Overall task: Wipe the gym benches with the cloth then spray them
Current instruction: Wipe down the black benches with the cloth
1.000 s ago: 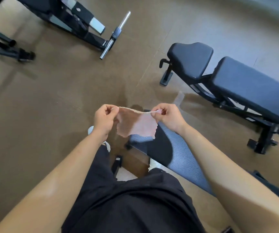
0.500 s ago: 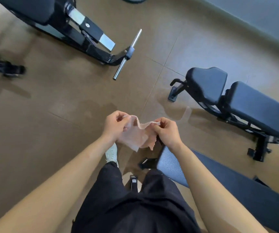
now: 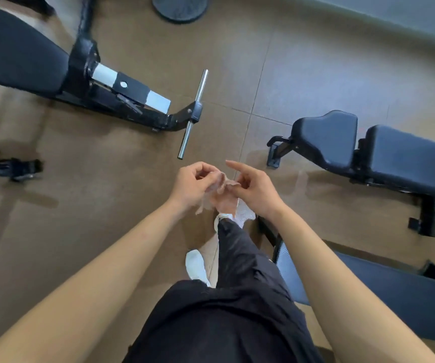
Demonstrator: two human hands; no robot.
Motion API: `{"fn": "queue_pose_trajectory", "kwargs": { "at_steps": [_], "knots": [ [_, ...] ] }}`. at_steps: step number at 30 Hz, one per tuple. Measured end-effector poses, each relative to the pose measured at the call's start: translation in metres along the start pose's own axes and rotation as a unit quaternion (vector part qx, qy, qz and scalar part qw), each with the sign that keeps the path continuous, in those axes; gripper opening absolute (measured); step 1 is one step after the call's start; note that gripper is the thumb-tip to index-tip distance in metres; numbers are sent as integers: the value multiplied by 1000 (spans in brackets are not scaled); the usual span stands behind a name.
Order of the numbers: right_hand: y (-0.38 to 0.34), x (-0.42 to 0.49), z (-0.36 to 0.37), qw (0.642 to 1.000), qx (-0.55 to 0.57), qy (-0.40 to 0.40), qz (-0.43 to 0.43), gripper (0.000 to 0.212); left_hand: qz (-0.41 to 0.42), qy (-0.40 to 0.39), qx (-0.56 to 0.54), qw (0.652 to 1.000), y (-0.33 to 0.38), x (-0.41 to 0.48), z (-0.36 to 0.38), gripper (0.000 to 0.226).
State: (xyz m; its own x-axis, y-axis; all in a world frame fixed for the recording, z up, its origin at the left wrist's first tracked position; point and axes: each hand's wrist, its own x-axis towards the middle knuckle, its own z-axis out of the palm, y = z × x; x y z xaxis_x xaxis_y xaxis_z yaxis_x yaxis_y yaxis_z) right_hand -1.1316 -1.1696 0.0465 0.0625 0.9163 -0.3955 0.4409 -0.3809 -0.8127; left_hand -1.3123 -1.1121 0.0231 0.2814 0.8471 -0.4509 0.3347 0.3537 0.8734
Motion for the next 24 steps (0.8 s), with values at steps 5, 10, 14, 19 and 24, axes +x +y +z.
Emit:
{"fn": "queue_pose_trajectory", "kwargs": {
  "at_steps": [5,10,14,19,24],
  "knots": [
    [-2,71,-55,999,21,30,24,23,0,-56,40,998,59,88,16,13],
    [-8,145,-129,996,37,57,64,4,-23,-103,45,993,119,174,42,10],
    [-18,214,-189,992,50,86,76,3,-18,-110,36,993,159,249,49,21],
    [-38,297,-249,985,62,138,83,4,-8,-106,55,993,198,346,48,25],
    [-60,379,-301,971,92,191,108,12,42,-158,120,979,236,449,50,28]
  ]
}}
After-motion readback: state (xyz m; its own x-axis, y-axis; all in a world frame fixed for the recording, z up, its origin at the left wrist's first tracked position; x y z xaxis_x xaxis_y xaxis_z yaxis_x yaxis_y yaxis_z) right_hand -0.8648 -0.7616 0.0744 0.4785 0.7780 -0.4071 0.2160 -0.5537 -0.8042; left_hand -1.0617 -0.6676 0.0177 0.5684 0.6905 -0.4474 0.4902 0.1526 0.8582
